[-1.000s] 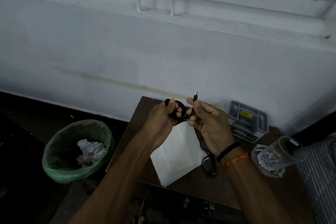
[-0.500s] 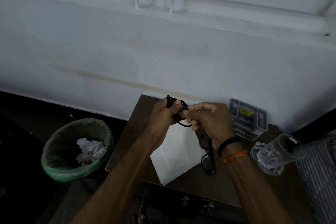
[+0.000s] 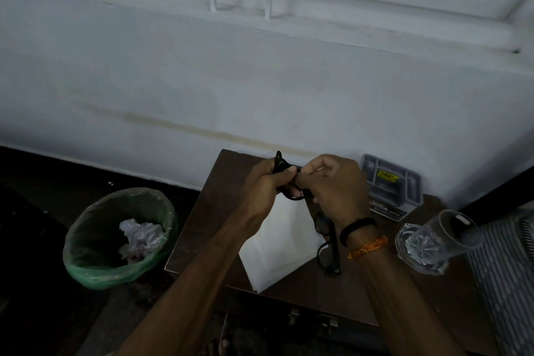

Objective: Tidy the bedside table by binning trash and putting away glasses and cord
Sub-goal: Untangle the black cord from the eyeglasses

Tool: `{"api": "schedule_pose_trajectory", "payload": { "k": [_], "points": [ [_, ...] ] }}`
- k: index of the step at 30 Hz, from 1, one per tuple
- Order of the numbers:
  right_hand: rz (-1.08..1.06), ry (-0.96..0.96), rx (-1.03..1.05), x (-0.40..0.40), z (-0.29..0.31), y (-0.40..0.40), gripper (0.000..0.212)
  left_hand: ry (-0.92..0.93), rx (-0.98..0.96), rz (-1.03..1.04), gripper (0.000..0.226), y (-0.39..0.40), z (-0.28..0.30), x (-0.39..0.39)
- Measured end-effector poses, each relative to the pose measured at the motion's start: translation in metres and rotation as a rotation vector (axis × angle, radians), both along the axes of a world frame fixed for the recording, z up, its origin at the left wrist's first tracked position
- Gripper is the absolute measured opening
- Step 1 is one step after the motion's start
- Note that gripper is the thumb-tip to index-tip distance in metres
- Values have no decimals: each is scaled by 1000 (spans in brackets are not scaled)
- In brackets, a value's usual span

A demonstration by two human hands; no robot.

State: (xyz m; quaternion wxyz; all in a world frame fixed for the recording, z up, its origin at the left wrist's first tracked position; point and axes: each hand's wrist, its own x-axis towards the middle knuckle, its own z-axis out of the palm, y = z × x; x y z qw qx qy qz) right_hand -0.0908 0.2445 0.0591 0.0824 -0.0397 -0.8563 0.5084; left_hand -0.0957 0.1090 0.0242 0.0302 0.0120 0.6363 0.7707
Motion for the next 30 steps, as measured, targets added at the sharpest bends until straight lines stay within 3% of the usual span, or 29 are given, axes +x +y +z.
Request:
{"api": "schedule_pose_trajectory", "payload": {
  "k": [4, 8, 13, 18, 20, 30],
  "points": [
    [-35, 42, 14, -3, -3, 3, 23, 17, 33, -35, 24, 0, -2, 0],
    [66, 54, 20, -3, -13, 2, 22, -15, 147, -105, 24, -1, 2, 1],
    [392, -32, -359, 0, -25, 2, 37, -53, 328, -289, 23, -2, 5, 5],
    [497, -83, -580, -4, -20, 9, 46, -129, 452, -394, 35, -4, 2, 5],
    [509, -94, -626, -4, -20, 12, 44, -139, 481, -398, 28, -5, 4, 5],
    [331, -23, -487, -6, -22, 13, 36, -143, 366, -182, 28, -2, 7, 3]
  ]
}}
